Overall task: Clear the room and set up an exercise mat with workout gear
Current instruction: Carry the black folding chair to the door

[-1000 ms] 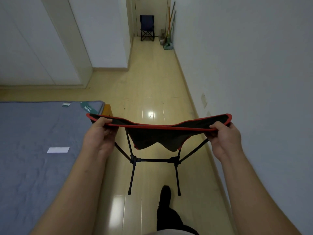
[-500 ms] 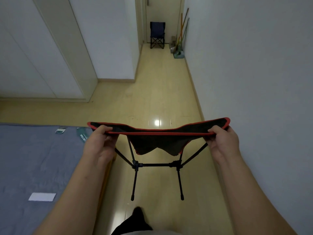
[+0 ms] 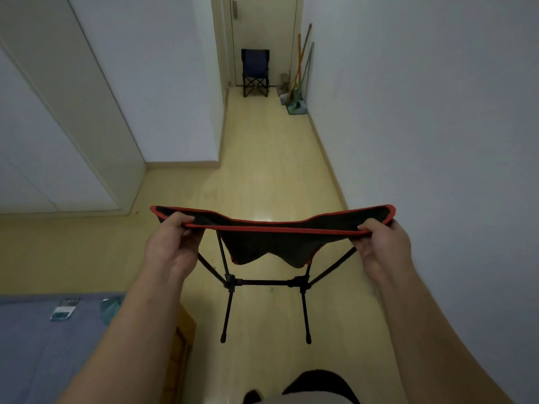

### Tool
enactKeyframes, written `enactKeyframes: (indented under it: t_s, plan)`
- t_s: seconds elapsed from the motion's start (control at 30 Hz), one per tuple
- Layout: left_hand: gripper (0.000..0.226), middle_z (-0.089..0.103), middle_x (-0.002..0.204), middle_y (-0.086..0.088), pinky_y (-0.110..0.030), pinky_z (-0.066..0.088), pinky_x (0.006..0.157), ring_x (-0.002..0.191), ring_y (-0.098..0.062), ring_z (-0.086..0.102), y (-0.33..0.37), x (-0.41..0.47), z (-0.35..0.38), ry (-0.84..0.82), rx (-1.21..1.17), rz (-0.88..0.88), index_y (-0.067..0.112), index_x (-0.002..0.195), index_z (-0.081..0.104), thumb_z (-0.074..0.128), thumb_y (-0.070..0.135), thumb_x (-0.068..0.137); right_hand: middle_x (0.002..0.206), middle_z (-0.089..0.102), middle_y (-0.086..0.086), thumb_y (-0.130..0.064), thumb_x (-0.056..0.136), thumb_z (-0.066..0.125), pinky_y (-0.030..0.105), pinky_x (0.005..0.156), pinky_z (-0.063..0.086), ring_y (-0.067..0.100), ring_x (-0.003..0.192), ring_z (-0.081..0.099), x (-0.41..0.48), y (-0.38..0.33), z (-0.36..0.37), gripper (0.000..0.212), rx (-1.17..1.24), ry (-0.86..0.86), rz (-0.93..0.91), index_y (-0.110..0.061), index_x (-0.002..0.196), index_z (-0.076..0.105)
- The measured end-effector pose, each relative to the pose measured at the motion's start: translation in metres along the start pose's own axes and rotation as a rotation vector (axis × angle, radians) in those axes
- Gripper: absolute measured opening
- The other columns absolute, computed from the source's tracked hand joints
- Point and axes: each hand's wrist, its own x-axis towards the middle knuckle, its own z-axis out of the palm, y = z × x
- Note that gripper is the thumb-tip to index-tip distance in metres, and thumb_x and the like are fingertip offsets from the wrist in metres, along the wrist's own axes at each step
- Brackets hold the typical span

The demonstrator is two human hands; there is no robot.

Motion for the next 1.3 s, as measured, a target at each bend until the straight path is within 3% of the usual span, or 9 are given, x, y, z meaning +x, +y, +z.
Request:
enactKeyframes:
  t_s: [0.13,0.2,0.37,0.5,0.83,0.97,1.1,1.3]
  plan:
    - [0.027,0.064,0.114,-0.020,-0.037,0.059,0.090,0.103,-0.030,0.069,0.020,0.069,0.044,-0.034,0.007,0.017,0.003,0.108,0.055,0.054,-0.009,0.084,0.125,0.063,0.017,0.011,0.087,0.057,0.046,0.088,0.060,0.035,0.111,0.066,0.058,-0.004,0.053,0.044,0.009,-0.003,-0.009,-0.003,0.128,0.055]
    - [0.023,0.063,0.114,-0.020,-0.038,0.058,0.091,0.107,-0.032,0.068,0.025,0.105,0.067,-0.033,0.008,0.025,0.005,0.103,0.055,0.054,-0.009,0.085,0.124,0.062,0.019,0.011,0.087,0.057,0.046,0.086,0.061,0.036,0.109,0.067,0.094,-0.003,0.079,0.042,0.004,-0.012,-0.014,-0.001,0.127,0.055]
    - [0.015,0.062,0.100,-0.016,-0.037,0.059,0.088,0.094,-0.028,0.069,0.031,0.199,0.134,0.005,0.059,0.036,0.005,0.095,0.053,0.053,-0.008,0.087,0.125,0.062,0.023,0.011,0.086,0.057,0.047,0.086,0.061,0.037,0.108,0.067,0.201,-0.005,0.143,0.037,0.002,-0.018,-0.008,-0.001,0.122,0.057]
    - [0.016,0.061,0.108,-0.019,-0.039,0.059,0.089,0.101,-0.032,0.067,0.041,0.276,0.195,0.060,0.088,0.037,0.003,0.098,0.054,0.054,-0.008,0.086,0.127,0.060,0.028,0.011,0.085,0.057,0.049,0.086,0.060,0.041,0.110,0.066,0.288,-0.021,0.201,0.031,-0.016,-0.031,0.018,0.000,0.114,0.058]
    - [0.026,0.066,0.108,-0.016,-0.038,0.059,0.090,0.102,-0.030,0.069,0.068,0.434,0.314,0.082,0.007,0.052,0.002,0.108,0.058,0.054,-0.009,0.085,0.126,0.062,0.022,0.011,0.083,0.058,0.047,0.087,0.060,0.038,0.112,0.065,0.457,-0.051,0.331,0.040,-0.038,-0.084,0.022,-0.003,0.121,0.058]
    - [0.020,0.065,0.100,-0.014,-0.037,0.060,0.086,0.093,-0.028,0.070,0.076,0.515,0.359,0.046,0.008,0.060,0.004,0.096,0.057,0.053,-0.011,0.084,0.125,0.061,0.024,0.012,0.083,0.057,0.046,0.085,0.061,0.039,0.111,0.066,0.528,-0.053,0.383,0.041,-0.035,-0.073,-0.003,-0.001,0.122,0.056]
    - [0.022,0.063,0.115,-0.019,-0.039,0.058,0.091,0.105,-0.033,0.068,0.088,0.596,0.408,0.043,0.013,-0.002,0.002,0.105,0.056,0.054,-0.010,0.086,0.120,0.063,0.022,0.011,0.085,0.057,0.043,0.082,0.062,0.039,0.109,0.067,0.596,-0.057,0.439,0.043,-0.052,-0.026,-0.008,0.001,0.127,0.054]
    - [0.024,0.061,0.122,-0.021,-0.039,0.057,0.093,0.109,-0.035,0.065,0.110,0.701,0.492,0.017,0.052,-0.036,0.003,0.108,0.055,0.053,-0.010,0.087,0.125,0.062,0.021,0.009,0.086,0.058,0.045,0.087,0.061,0.035,0.110,0.066,0.690,-0.074,0.514,0.046,-0.070,0.022,-0.004,-0.003,0.130,0.053]
